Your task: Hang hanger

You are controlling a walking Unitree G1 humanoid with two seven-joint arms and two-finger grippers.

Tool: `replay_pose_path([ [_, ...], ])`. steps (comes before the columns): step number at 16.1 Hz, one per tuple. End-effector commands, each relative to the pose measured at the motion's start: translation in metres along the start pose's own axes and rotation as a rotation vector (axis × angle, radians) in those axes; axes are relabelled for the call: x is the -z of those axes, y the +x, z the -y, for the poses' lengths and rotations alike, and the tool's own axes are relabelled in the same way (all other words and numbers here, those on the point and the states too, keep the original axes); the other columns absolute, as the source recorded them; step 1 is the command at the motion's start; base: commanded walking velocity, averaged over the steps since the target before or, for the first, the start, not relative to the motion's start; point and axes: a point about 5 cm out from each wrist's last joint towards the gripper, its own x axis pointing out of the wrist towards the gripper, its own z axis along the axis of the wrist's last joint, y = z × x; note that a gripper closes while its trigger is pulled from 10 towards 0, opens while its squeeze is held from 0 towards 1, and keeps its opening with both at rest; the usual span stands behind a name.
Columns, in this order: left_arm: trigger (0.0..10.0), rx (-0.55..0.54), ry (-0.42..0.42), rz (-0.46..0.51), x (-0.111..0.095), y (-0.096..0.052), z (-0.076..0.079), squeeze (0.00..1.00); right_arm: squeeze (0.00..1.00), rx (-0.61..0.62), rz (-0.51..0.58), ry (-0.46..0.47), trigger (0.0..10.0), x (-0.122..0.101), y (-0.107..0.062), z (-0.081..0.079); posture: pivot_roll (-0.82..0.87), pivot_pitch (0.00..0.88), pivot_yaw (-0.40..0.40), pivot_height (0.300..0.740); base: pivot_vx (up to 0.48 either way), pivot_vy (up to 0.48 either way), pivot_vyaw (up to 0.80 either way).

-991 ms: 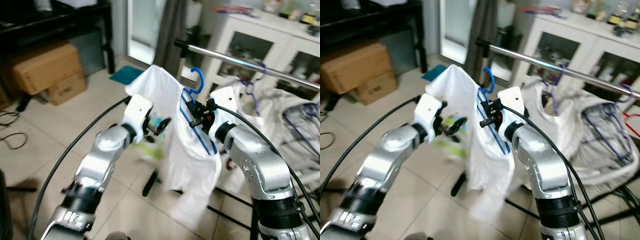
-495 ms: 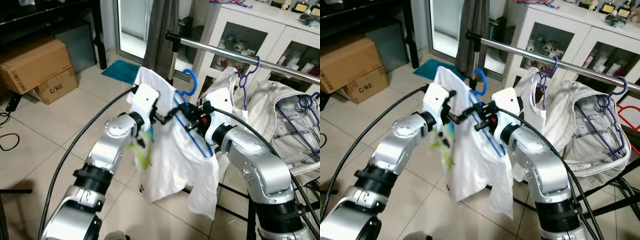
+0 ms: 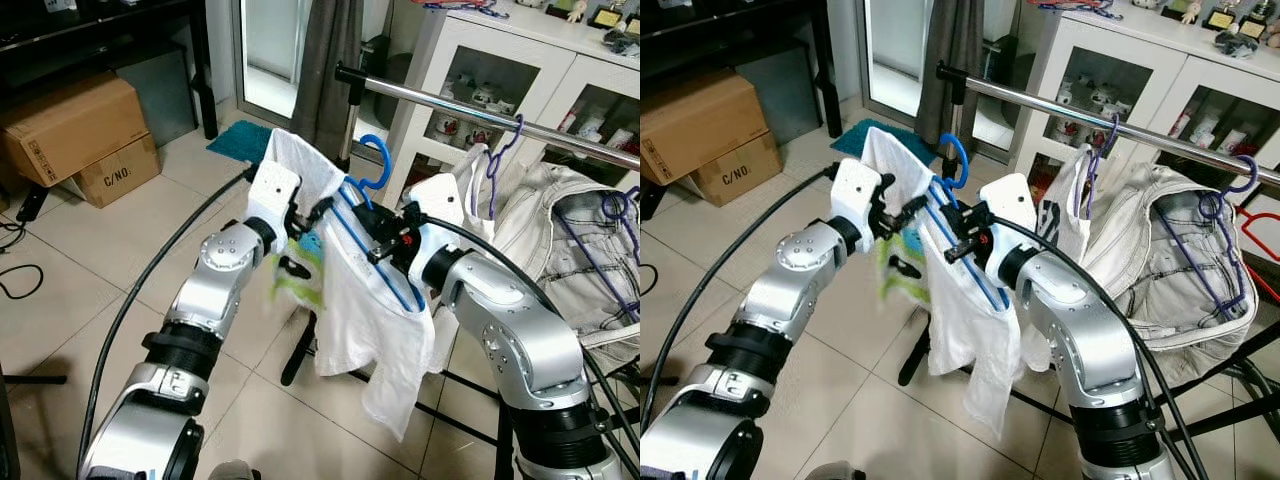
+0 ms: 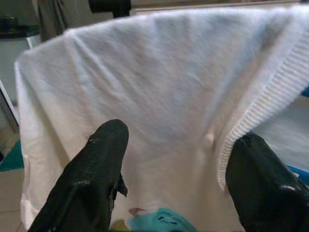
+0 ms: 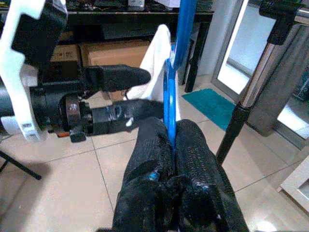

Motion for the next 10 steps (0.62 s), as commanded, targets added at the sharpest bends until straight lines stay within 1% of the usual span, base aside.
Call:
replay_pose_path([
  [1,0.0,-0.005,0.008,0.015,-0.0044,0.0024,-0.0001,0.0,0.0,0.021,0.035,0.002,0.0,-0.0049,-0.0044,0.0062,0.04,0.0,-0.09,0.74,0.0,0.0,0.0],
  [10,0.0,0.006,-0.005,0.037,-0.0063,0.0036,0.0002,0.0,0.0,0.023,0.032,0.017,0.0,-0.0037,-0.0054,0.0085,0.04,0.0,-0.091,0.74,0.0,0.0,0.0],
])
